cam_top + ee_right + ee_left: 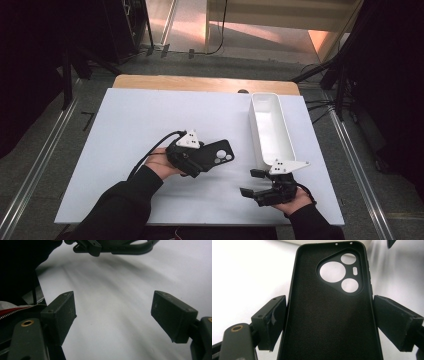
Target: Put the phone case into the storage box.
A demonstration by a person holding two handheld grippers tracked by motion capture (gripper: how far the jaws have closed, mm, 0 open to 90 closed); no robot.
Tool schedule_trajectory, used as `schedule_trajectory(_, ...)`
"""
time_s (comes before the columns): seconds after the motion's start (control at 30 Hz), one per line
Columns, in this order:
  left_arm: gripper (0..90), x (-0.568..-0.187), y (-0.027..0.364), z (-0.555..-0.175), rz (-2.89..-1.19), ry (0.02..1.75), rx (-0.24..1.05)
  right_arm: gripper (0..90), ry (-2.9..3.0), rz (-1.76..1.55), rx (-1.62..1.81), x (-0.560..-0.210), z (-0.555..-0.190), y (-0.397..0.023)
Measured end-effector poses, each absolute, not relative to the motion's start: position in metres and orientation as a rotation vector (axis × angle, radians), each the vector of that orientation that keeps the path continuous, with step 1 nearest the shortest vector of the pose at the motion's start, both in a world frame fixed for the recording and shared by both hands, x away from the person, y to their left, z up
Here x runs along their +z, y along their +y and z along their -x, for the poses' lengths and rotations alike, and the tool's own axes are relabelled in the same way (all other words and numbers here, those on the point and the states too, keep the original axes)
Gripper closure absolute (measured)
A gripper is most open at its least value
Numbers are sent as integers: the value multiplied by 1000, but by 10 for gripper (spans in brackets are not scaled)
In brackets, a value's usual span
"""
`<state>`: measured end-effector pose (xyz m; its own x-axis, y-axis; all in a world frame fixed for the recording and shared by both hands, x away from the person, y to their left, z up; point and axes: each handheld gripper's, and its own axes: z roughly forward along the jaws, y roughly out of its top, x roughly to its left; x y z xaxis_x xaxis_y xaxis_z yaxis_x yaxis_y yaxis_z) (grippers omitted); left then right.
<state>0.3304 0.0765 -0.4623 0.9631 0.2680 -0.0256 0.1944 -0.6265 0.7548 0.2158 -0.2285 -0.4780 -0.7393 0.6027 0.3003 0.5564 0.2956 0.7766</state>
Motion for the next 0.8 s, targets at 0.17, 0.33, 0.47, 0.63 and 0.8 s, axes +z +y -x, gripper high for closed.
schedule_trajectory(0.17,144,-457,78,-329,-2264,370,125,185,2487,-1117,1458,-478,-216,-228)
schedule_trajectory(0.33,143,-453,83,-329,-2249,446,135,185,2488,-1119,1458,-478,-216,-228)
schedule_trajectory(0.47,143,-450,87,-329,-2219,507,155,185,2484,-1117,1454,-477,-216,-228)
schedule_trajectory(0.63,143,-445,94,-328,-2184,574,164,185,2483,-1127,1451,-476,-216,-228)
schedule_trajectory(0.8,143,-443,103,-328,-2151,625,178,185,2485,-1128,1447,-476,-216,-228)
